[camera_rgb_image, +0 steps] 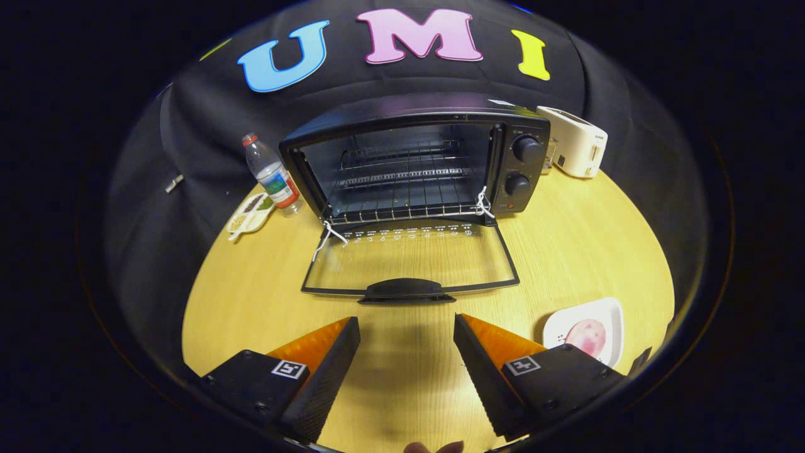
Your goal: Open the toaster oven, put the food inside, and close the toaster oven door.
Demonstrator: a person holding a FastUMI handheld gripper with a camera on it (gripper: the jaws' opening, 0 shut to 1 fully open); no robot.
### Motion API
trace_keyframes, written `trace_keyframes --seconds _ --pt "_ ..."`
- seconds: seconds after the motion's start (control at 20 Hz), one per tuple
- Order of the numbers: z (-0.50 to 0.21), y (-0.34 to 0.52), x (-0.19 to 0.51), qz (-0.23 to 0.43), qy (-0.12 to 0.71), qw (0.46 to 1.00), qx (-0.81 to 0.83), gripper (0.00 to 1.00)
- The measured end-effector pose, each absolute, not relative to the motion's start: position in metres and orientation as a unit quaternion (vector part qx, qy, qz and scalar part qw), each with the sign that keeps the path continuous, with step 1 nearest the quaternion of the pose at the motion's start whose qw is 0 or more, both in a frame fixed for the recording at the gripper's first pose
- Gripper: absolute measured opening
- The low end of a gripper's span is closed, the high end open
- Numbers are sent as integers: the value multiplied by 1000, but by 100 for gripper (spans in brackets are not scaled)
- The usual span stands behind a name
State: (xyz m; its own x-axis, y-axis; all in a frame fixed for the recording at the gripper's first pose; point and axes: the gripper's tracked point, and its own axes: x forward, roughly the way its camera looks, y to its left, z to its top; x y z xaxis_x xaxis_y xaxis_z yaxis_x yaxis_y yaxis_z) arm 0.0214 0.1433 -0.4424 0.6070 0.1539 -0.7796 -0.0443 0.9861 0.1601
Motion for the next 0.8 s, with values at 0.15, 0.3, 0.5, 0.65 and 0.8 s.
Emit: trace_keyframes --seconds 0.15,0.3,0.5,0.65,0.8 --pt "-428 106 1 69 477 876 25 98" --pt "-410 59 -11 85 502 861 18 100" --pt "-406 -23 -23 62 551 832 14 100" --pt "-415 -75 -31 35 579 814 28 99" --pt "-435 -111 -33 29 598 801 24 99"
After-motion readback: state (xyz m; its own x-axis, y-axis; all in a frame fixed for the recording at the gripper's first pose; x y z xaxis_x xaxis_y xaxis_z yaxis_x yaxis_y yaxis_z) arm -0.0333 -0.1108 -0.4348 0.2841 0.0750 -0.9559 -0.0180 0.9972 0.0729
